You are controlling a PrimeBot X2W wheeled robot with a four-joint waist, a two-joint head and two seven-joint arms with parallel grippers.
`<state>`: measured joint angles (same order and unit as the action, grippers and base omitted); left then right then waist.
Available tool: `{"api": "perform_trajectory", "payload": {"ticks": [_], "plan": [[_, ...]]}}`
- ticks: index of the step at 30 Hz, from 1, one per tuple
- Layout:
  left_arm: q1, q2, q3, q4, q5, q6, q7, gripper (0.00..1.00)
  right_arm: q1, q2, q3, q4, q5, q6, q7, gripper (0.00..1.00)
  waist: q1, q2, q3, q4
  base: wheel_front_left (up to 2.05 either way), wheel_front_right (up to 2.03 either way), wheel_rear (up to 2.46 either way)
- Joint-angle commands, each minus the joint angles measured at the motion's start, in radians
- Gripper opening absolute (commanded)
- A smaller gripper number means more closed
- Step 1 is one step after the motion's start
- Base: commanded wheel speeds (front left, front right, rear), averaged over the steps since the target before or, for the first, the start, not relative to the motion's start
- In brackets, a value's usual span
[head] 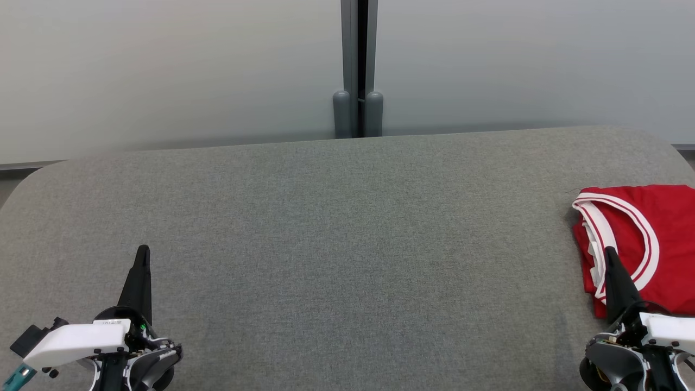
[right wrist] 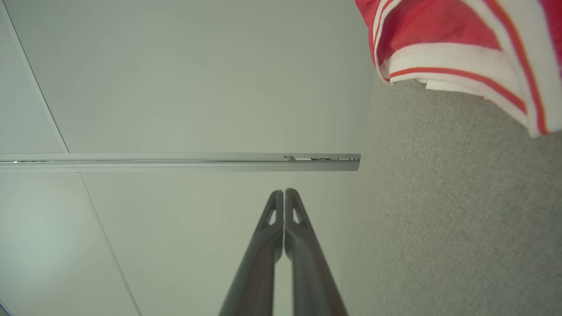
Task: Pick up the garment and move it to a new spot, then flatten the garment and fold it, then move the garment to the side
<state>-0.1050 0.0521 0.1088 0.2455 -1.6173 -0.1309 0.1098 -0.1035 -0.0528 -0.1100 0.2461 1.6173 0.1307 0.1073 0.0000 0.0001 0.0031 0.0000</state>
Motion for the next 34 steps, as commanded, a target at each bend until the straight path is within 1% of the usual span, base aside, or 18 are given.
{"api": "perform_trajectory", "payload": {"ticks": [1,34], "plan": [[-0.008,0.002,0.003,0.002,-0.001,-0.003,0.002,0.00,-0.011,-0.002,0.000,0.001,-0.002,0.000,0.005,0.00,0.0000,-0.0001,0.000,0.000,0.00,0.00,0.00],[-0.008,0.000,0.006,0.001,0.003,-0.003,0.004,0.00,-0.012,0.000,-0.003,0.001,-0.005,0.000,0.006,0.00,0.0000,-0.0001,0.000,0.000,0.00,0.00,0.00]]}}
